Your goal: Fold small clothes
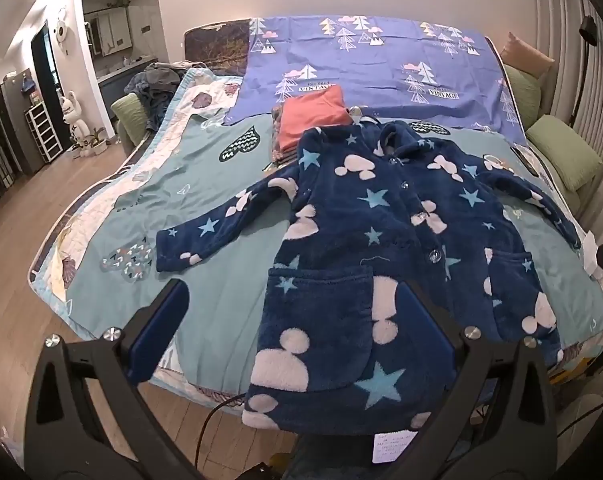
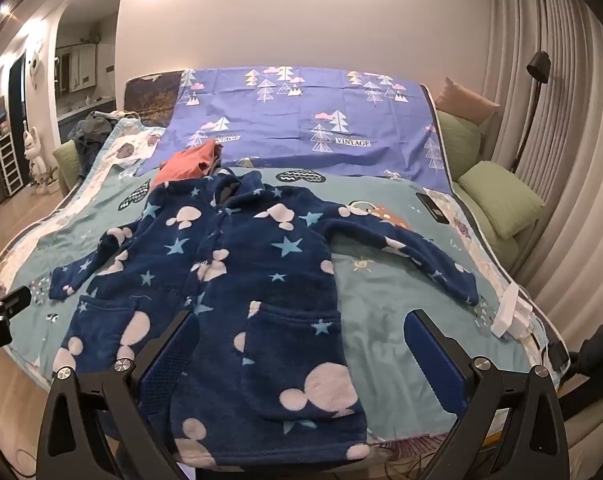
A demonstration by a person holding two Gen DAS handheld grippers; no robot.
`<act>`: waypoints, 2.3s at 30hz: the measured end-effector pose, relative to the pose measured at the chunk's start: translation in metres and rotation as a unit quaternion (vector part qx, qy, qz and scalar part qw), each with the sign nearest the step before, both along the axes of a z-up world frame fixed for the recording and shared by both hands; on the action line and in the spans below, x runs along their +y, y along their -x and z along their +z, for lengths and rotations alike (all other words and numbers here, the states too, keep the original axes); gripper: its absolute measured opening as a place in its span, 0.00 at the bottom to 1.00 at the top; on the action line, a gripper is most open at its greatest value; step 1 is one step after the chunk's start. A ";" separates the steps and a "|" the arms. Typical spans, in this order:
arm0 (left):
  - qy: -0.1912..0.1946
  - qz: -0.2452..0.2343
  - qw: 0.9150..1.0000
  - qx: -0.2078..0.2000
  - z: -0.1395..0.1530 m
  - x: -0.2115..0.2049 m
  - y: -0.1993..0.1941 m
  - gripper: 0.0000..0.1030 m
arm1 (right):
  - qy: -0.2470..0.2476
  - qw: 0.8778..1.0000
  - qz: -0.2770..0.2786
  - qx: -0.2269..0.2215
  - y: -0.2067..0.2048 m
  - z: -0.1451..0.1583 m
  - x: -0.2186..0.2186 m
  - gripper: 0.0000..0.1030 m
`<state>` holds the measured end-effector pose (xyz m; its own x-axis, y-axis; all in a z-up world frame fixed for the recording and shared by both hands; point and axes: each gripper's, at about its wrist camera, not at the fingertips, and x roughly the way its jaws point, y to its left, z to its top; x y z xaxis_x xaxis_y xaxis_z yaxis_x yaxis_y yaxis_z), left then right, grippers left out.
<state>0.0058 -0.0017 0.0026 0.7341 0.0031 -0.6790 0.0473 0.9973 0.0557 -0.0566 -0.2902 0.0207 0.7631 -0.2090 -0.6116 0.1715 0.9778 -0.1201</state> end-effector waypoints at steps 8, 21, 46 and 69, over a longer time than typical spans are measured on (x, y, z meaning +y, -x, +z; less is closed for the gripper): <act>0.001 -0.003 1.000 -0.003 0.002 -0.001 -0.004 0.97 | 0.002 1.000 0.002 -0.001 -0.001 -0.001 0.000 1.00; 0.002 0.000 1.000 -0.006 0.005 -0.004 -0.017 0.97 | 0.003 1.000 -0.003 0.009 -0.020 -0.004 -0.004 1.00; -0.004 0.016 1.000 -0.002 -0.001 -0.011 -0.042 0.97 | -0.001 1.000 -0.010 0.025 -0.047 -0.016 -0.019 1.00; 0.008 0.011 1.000 0.006 -0.005 -0.019 -0.046 0.95 | -0.001 1.000 -0.009 0.026 -0.049 -0.019 -0.024 1.00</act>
<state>0.0513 -0.0211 -0.0021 0.7262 0.0074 -0.6875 0.0266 0.9989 0.0388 -0.0079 -0.3147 0.0014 0.7258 -0.2212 -0.6513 0.1825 0.9749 -0.1277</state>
